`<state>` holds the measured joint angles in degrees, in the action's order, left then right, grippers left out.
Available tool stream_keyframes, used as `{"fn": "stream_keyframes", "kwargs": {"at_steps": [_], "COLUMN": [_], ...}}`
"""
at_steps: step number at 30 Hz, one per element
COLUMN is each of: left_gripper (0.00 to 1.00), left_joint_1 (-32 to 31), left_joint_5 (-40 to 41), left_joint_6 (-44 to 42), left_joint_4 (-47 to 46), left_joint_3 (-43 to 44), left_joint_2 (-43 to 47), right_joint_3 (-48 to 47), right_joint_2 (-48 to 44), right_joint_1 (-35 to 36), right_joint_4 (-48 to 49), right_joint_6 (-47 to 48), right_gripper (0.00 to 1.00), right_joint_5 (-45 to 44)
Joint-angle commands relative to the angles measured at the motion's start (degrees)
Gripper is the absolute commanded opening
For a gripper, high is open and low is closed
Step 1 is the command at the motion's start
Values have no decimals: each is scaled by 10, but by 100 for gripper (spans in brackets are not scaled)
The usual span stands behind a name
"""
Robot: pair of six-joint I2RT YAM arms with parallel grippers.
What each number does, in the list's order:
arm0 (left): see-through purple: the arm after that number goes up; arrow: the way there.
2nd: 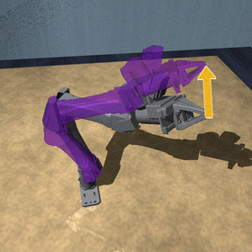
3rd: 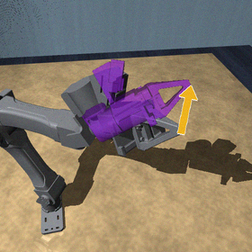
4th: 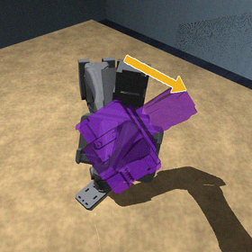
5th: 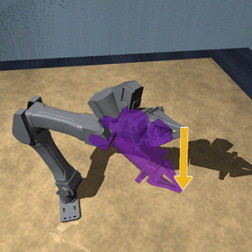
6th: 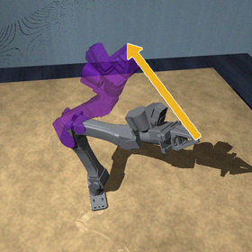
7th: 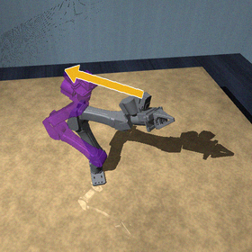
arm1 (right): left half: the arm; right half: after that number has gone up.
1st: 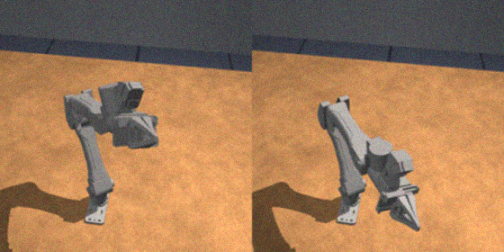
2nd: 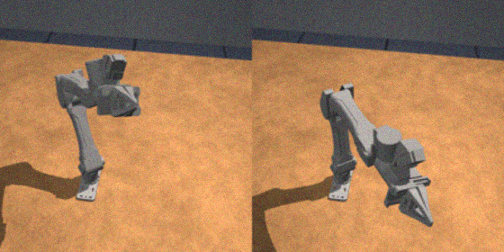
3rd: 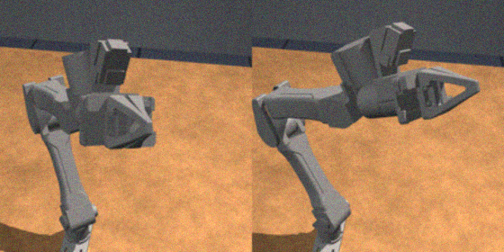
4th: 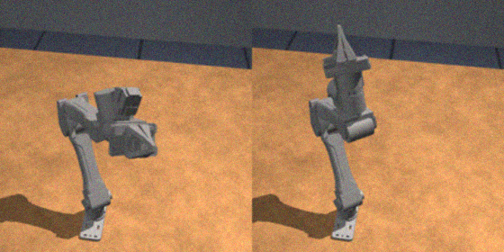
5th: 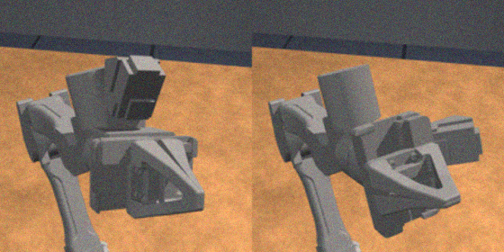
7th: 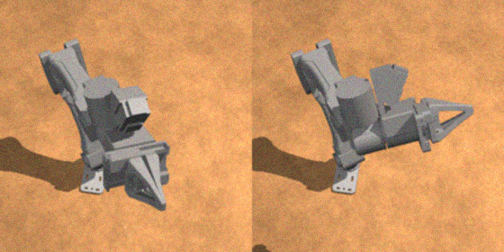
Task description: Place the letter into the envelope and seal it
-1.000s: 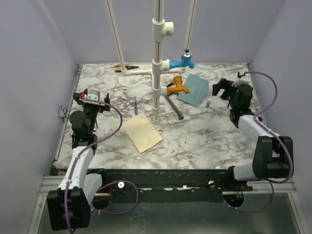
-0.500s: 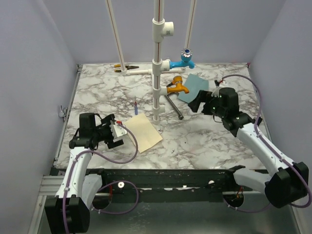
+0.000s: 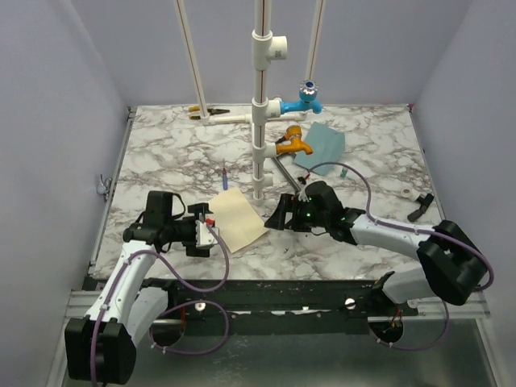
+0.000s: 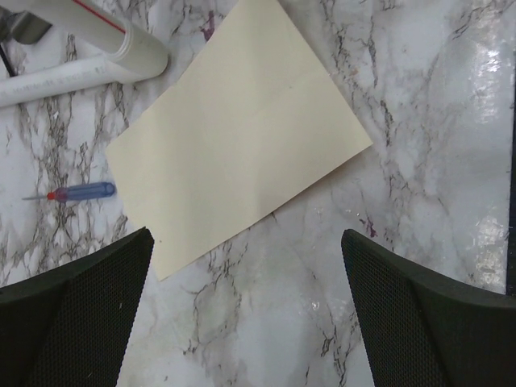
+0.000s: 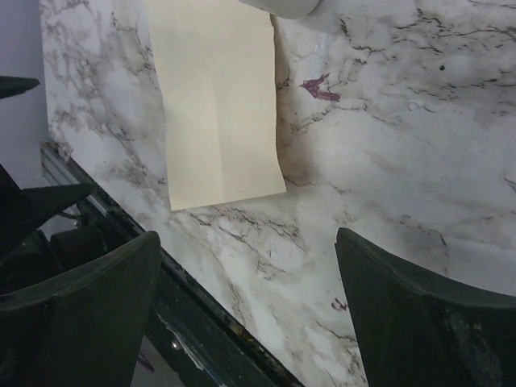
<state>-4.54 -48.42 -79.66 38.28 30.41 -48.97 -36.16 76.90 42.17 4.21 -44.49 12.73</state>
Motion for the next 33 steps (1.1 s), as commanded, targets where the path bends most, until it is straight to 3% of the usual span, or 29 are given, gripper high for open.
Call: {"fn": "stream_keyframes", "kwargs": {"at_steps": [1, 8, 11, 17, 21, 26, 33], "left_gripper": [99, 99, 99, 99, 99, 99, 99], "left_joint_1": [-50, -61, -62, -69, -92, -131, -218], "left_joint_5": [12, 26, 23, 24, 25, 7, 13], "left_joint_6": [10, 9, 10, 23, 51, 53, 58], "left_joint_4": [0, -14, -19, -26, -25, -24, -29], "left_joint_3": [1, -21, -26, -32, -38, -52, -49], "left_joint_2": [-2, 10, 12, 16, 21, 20, 15], "right_joint_3": [-11, -58, -71, -78, -67, -4, 87], "right_joint_2": [70, 174, 212, 257, 229, 153, 40], "right_joint_1": [5, 5, 5, 5, 5, 4, 4], "right_joint_4": [105, 108, 126, 145, 114, 158, 204], "right_joint_6": [-30, -3, -8, -21, -15, -82, -229], "right_gripper": [89, 88, 79, 40, 2, 1, 1], "right_joint_5": [50, 55, 86, 116, 129, 229, 236]}}
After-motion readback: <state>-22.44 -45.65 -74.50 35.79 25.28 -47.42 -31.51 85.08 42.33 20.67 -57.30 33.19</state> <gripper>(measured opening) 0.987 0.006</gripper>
